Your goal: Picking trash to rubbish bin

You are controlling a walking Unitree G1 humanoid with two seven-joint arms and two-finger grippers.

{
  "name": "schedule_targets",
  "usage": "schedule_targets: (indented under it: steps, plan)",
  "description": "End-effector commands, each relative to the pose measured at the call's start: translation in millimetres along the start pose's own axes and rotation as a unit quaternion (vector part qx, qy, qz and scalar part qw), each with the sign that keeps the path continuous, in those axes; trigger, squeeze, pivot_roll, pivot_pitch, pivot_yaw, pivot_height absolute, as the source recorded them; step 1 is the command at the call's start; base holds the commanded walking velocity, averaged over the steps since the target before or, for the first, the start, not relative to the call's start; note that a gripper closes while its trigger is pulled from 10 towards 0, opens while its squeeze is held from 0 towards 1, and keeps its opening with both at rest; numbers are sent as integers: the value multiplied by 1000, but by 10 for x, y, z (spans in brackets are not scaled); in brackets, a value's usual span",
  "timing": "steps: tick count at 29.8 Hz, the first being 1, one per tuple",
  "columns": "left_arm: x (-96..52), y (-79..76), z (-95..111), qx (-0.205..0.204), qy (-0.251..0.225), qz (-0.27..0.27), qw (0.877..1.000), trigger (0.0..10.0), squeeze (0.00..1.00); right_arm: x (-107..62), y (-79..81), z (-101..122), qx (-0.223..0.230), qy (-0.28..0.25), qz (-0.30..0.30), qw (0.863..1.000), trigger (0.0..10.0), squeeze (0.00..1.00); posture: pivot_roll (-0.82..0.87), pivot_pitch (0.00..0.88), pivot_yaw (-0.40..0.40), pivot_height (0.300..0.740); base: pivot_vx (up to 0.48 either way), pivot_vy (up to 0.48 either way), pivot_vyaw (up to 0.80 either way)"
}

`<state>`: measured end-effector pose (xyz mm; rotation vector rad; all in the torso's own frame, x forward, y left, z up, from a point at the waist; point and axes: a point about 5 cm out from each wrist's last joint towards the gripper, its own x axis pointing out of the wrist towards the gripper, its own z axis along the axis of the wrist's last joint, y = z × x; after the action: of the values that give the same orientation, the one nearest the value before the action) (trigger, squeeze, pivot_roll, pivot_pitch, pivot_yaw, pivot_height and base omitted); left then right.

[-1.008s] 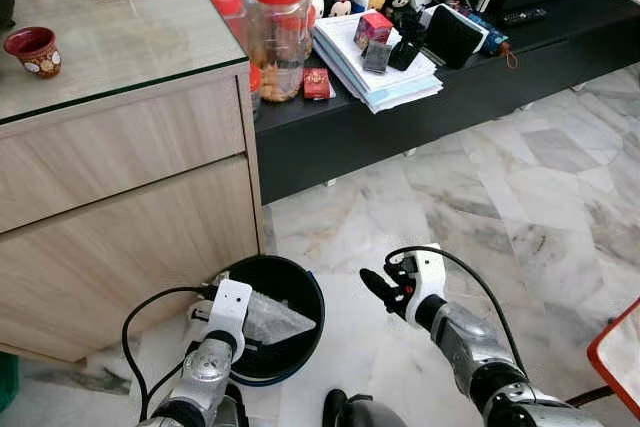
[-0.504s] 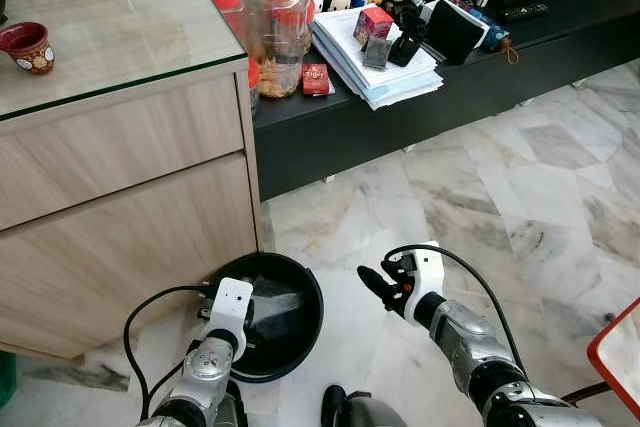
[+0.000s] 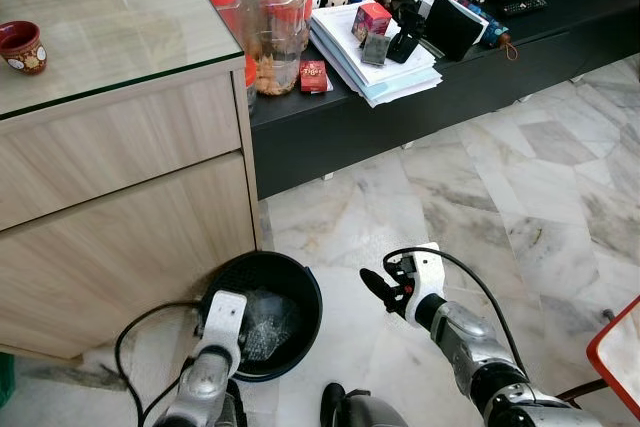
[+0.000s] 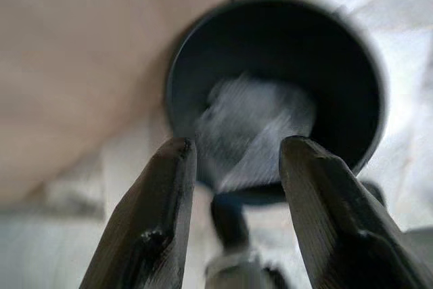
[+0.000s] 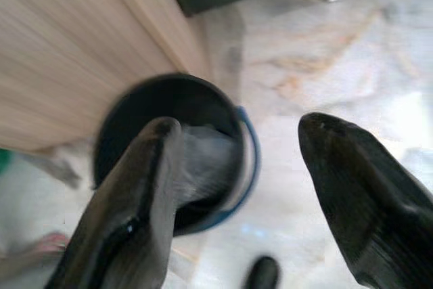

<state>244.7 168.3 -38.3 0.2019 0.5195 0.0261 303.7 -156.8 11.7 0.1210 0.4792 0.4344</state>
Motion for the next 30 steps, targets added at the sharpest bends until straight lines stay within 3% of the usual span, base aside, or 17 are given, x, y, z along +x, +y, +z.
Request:
schedule_targets:
  steps: [1,5,12,17,24,30]
  plan:
    - [-58,-6,-145,-11,28,10,1000,10000,0,-66,-65,-123,1,19,-22,1000,10000,0,67,243,-143,740,0,0,0]
    - [-134,49,-255,-8,28,42,999,10000,0,-144,-207,-201,-5,42,-89,995,10000,0,79,234,-139,740,0,0,0]
    - [-234,113,-372,-12,24,87,996,10000,0,-214,-269,-340,-7,72,-137,988,10000,0,92,209,-134,740,0,0,0]
    - [-280,185,-476,-37,51,121,991,10000,0,-300,-314,-499,4,97,-179,979,10000,0,94,202,-134,740,0,0,0]
    - [-334,180,-615,-31,94,116,988,10000,0,-372,-305,-660,52,109,-193,974,10000,0,95,210,-140,740,0,0,0]
    - [-362,153,-668,-39,110,114,987,10000,0,-394,-288,-723,54,123,-190,973,10000,0,97,211,-150,740,0,0,0]
